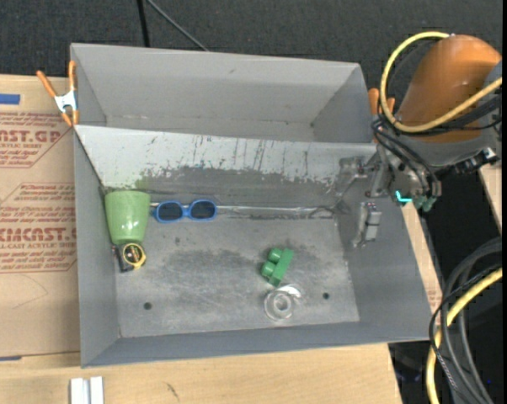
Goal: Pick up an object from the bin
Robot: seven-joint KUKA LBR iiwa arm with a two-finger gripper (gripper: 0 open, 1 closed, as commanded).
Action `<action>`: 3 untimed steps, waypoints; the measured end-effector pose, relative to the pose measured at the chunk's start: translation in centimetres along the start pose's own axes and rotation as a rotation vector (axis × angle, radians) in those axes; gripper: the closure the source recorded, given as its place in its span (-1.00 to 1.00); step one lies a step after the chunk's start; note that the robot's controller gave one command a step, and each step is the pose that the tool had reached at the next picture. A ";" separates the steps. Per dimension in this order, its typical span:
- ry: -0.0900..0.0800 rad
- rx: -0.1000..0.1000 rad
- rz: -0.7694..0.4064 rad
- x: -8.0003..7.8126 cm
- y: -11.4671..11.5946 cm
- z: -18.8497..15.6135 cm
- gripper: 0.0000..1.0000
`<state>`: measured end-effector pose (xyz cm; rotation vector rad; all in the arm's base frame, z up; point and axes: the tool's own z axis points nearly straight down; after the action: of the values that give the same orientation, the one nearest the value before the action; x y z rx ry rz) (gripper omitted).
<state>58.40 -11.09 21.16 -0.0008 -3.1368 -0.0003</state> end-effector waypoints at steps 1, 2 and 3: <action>-0.003 -0.001 -0.440 0.2 8.2 14.4 -1.00; -0.007 -0.001 -0.402 1.6 10.0 11.0 -1.00; -0.005 0.000 -0.322 2.3 9.2 11.2 -1.00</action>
Offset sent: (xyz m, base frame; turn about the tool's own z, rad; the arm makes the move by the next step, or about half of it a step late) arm -0.0016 0.0798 -0.1416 -0.4377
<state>56.01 -1.85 9.94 0.5034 -3.1015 -0.0022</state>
